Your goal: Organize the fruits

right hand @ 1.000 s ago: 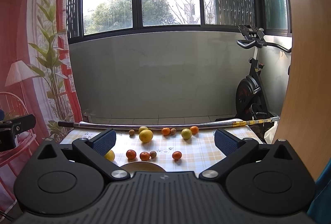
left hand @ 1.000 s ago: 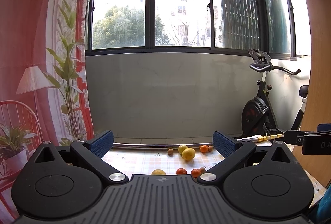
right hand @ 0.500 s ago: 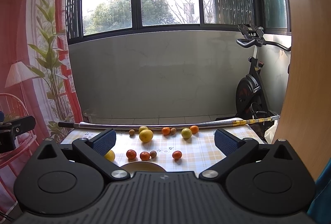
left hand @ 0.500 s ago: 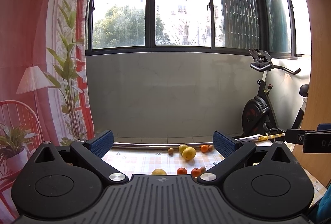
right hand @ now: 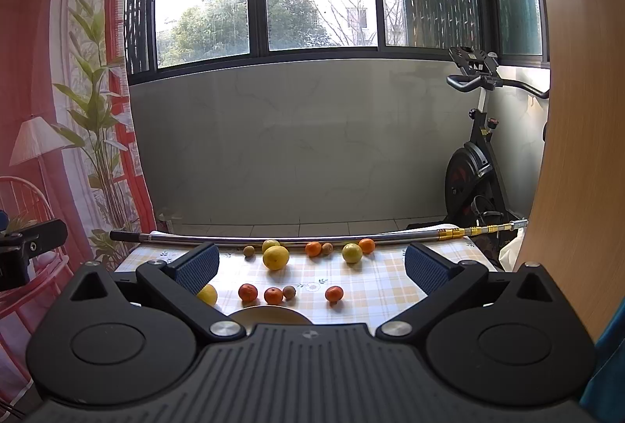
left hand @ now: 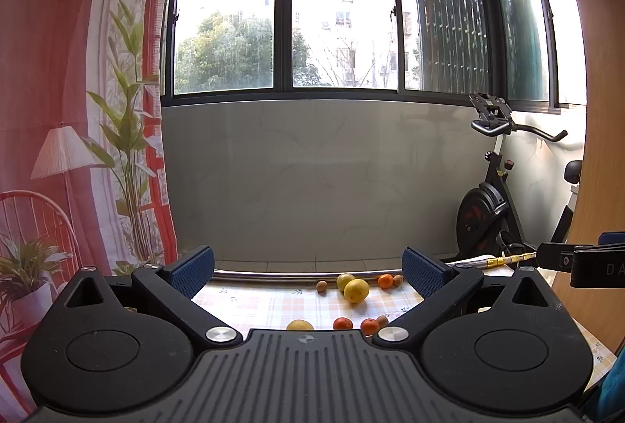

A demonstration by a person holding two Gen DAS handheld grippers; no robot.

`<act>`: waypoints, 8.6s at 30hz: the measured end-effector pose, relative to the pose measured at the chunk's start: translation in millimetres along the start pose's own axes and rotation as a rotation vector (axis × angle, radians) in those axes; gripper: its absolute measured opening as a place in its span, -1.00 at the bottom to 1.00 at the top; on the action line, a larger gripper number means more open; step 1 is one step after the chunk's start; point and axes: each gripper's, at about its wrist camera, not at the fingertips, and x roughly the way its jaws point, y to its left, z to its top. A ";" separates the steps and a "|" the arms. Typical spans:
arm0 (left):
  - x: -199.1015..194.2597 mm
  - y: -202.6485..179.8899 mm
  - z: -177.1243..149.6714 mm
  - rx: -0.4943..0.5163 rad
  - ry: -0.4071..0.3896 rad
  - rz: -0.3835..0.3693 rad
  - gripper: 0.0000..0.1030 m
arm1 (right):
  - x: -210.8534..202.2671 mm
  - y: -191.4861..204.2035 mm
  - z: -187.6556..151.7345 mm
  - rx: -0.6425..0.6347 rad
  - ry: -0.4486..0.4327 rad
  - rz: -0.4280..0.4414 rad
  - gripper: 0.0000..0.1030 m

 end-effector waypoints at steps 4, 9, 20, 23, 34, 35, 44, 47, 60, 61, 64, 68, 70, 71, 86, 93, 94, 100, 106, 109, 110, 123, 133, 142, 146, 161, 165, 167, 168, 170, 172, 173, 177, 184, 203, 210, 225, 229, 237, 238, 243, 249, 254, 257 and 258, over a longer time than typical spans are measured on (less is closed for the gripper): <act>-0.1 -0.1 -0.1 0.001 0.000 -0.001 1.00 | 0.0 0.3 0.0 0.000 0.000 -0.001 1.00; 0.0 0.0 -0.1 0.000 0.000 0.000 1.00 | 0.0 0.2 0.1 0.000 0.000 -0.001 1.00; 0.0 -0.4 -0.3 0.000 -0.001 0.000 1.00 | 0.0 0.0 0.2 0.001 0.000 -0.001 1.00; 0.0 -0.5 -0.3 0.000 0.000 0.000 1.00 | 0.0 0.0 0.0 0.001 0.001 0.000 1.00; 4.7 2.2 -1.3 -0.018 0.023 0.014 1.00 | 1.4 0.9 1.1 0.023 0.023 0.025 1.00; 6.3 3.2 -1.2 -0.023 0.023 0.026 1.00 | 2.1 0.9 1.0 0.025 0.025 0.028 1.00; 51.9 25.8 -8.9 -0.038 0.026 0.067 1.00 | 37.4 -22.0 10.3 0.048 0.030 0.035 1.00; 76.6 35.5 -13.5 -0.025 0.076 0.074 1.00 | 53.9 -33.9 6.8 0.075 0.043 0.056 1.00; 156.2 67.2 -32.4 -0.078 0.113 0.089 0.97 | 141.5 -64.7 -14.7 0.071 0.130 0.003 1.00; 163.3 69.6 -32.9 -0.083 0.129 0.089 0.97 | 147.5 -67.5 -15.8 0.081 0.137 0.006 1.00; 186.3 76.5 -40.0 -0.124 0.197 0.069 0.96 | 163.4 -73.8 -19.0 0.103 0.162 0.007 1.00; 206.6 79.0 -49.4 -0.150 0.235 0.040 0.96 | 180.7 -81.4 -25.3 0.116 0.192 0.000 1.00; 212.6 76.9 -53.2 -0.150 0.245 0.017 0.96 | 188.5 -84.7 -28.6 0.112 0.207 -0.013 1.00; 215.7 76.3 -55.1 -0.154 0.244 0.009 0.97 | 191.9 -85.7 -29.8 0.109 0.212 -0.020 1.00; 282.1 67.4 -77.4 -0.130 0.353 -0.007 0.97 | 227.8 -104.2 -36.2 0.106 0.247 -0.060 1.00; 316.1 48.8 -97.6 -0.009 0.442 -0.019 0.89 | 252.2 -106.4 -44.6 0.118 0.279 -0.074 0.94; 320.8 48.0 -101.1 -0.005 0.452 -0.023 0.87 | 256.6 -106.9 -45.9 0.127 0.288 -0.067 0.93; 342.8 47.3 -122.0 -0.019 0.532 -0.083 0.69 | 283.4 -105.2 -52.3 0.158 0.348 -0.005 0.85; 357.2 51.7 -134.7 -0.067 0.583 -0.121 0.64 | 298.9 -109.7 -55.7 0.201 0.380 0.026 0.85; 366.3 51.0 -139.6 -0.088 0.597 -0.140 0.59 | 301.1 -110.7 -57.3 0.203 0.386 0.024 0.85; 368.3 50.3 -141.0 -0.086 0.603 -0.143 0.58 | 301.4 -111.5 -58.1 0.204 0.389 0.021 0.84; 387.2 38.5 -160.0 -0.044 0.673 -0.131 0.50 | 304.0 -120.5 -65.8 0.226 0.432 -0.013 0.81; 383.0 44.4 -162.9 -0.060 0.691 -0.142 0.13 | 303.0 -118.9 -65.2 0.221 0.448 -0.026 0.76; 352.3 58.5 -145.3 -0.096 0.633 -0.129 0.13 | 311.6 -105.4 -63.6 0.183 0.480 0.014 0.74; 338.8 63.7 -134.5 -0.104 0.593 -0.118 0.13 | 321.7 -87.6 -60.1 0.113 0.488 0.079 0.67; 318.9 102.7 -112.9 -0.179 0.527 -0.018 0.13 | 401.4 19.7 -67.9 -0.176 0.526 0.399 0.09; 314.4 110.7 -113.6 -0.188 0.521 -0.007 0.13 | 411.9 49.7 -73.0 -0.262 0.558 0.448 0.09; 312.4 113.6 -114.3 -0.194 0.518 -0.006 0.13 | 416.5 61.2 -75.7 -0.302 0.573 0.461 0.08; 312.4 114.4 -114.5 -0.198 0.518 -0.006 0.13 | 419.3 66.3 -77.3 -0.322 0.580 0.462 0.08; 313.3 114.8 -115.2 -0.205 0.523 -0.007 0.13 | 426.5 73.4 -80.8 -0.349 0.598 0.461 0.08; 314.2 114.1 -115.5 -0.204 0.526 -0.012 0.13 | 432.3 77.6 -83.6 -0.352 0.611 0.461 0.08; 314.0 113.5 -116.1 -0.202 0.526 -0.015 0.13 | 434.7 78.6 -85.0 -0.346 0.619 0.460 0.08; 312.6 111.1 -118.8 -0.196 0.527 -0.025 0.13 | 441.2 80.5 -89.6 -0.321 0.655 0.455 -0.04; 309.7 107.3 -121.7 -0.196 0.531 -0.046 0.13 | 443.1 84.2 -92.9 -0.322 0.670 0.435 -0.19; 284.7 77.4 -111.3 -0.144 0.513 -0.152 0.13 | 352.0 25.0 -80.9 -0.105 0.527 0.358 -0.21; 281.3 58.2 -119.3 -0.115 0.549 -0.204 0.13 | 312.6 -11.3 -97.8 -0.051 0.537 0.265 -0.21; 261.5 10.0 -142.2 -0.026 0.624 -0.332 0.13 | 263.0 -31.8 -121.0 -0.042 0.569 0.238 -0.21; 262.7 3.2 -148.3 -0.018 0.649 -0.352 0.13 | 258.6 -26.9 -127.4 -0.042 0.587 0.259 -0.21; 265.9 -0.4 -162.9 -0.017 0.712 -0.385 0.13 | 254.6 -21.1 -131.8 -0.063 0.610 0.274 -0.20; 265.7 -1.5 -164.2 -0.017 0.718 -0.388 0.13 | 254.5 -20.6 -132.4 -0.066 0.613 0.273 -0.20; 266.5 -3.3 -168.9 -0.016 0.737 -0.397 0.13 | 254.0 -19.1 -134.4 -0.073 0.628 0.279 -0.20; 266.1 -6.4 -172.7 -0.012 0.753 -0.411 0.13 | 253.5 -16.0 -135.9 -0.086 0.639 0.283 -0.20; 267.0 -10.4 -176.2 0.000 0.765 -0.426 0.13 | 254.4 -13.7 -138.3 -0.094 0.647 0.287 -0.20; 268.4 -11.8 -179.2 0.003 0.774 -0.439 0.13 | 254.7 -13.5 -139.4 -0.096 0.650 0.289 -0.20; 269.2 -12.3 -179.9 0.004 0.775 -0.443 0.13 | 254.8 -13.1 -139.8 -0.096 0.651 0.290 -0.20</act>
